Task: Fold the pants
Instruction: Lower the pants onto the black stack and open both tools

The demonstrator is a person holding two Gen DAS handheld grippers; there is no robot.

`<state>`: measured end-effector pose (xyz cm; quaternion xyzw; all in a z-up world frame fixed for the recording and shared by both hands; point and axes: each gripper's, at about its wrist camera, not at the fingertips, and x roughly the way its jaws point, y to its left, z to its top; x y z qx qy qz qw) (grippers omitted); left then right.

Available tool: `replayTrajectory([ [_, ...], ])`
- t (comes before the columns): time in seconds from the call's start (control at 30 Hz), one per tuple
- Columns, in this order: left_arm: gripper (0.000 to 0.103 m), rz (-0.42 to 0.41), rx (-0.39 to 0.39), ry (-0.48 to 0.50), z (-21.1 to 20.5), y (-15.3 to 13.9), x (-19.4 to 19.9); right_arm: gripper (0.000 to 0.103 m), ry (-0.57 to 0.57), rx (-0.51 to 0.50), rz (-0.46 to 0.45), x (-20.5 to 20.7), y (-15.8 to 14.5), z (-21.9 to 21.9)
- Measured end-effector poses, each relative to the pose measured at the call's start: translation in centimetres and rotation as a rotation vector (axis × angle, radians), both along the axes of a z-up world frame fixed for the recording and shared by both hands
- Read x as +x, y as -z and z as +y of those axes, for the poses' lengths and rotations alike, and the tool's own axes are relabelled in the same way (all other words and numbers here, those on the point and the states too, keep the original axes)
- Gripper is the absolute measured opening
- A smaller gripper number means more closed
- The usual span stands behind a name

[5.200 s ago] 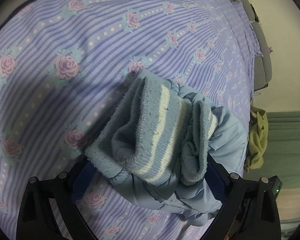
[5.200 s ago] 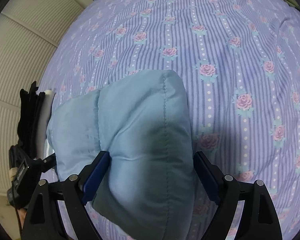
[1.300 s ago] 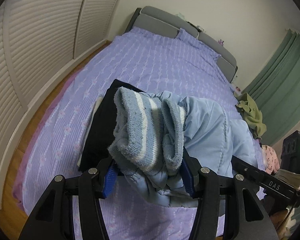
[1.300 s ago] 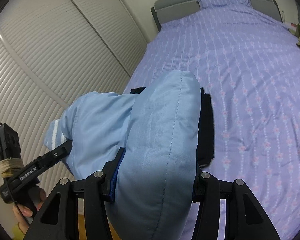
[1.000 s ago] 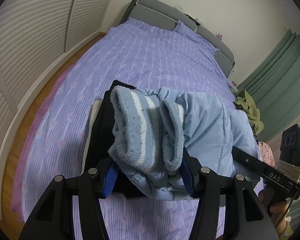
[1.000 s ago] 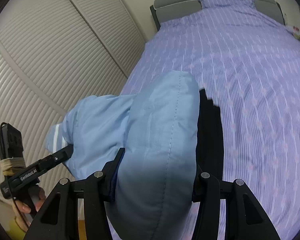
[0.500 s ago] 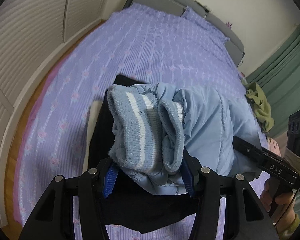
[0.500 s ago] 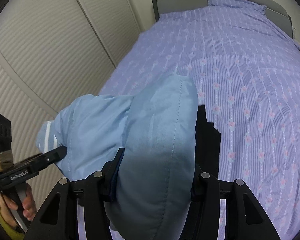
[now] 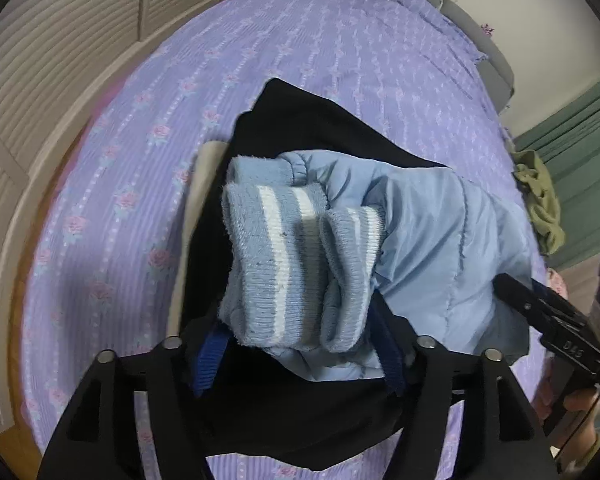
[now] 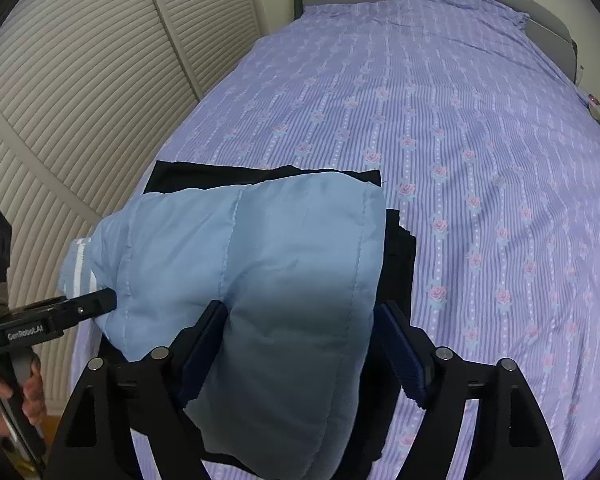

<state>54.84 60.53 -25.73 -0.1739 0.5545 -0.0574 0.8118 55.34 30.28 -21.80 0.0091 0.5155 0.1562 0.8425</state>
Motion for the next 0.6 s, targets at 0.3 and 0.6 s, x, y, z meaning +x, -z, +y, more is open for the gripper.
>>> replayTrajectory([
  [0.3, 0.081, -0.13, 0.309, -0.027, -0.8, -6.0, -3.1, 0.082, 0.026, -0.034, -0.068, -1.4, -3.1, -1.1],
  [0.6, 0.087, -0.218, 0.301, -0.021, -3.7, -11.6, -9.4, 0.082, 0.053, 0.001, -0.189, -8.2, -9.6, -4.7],
])
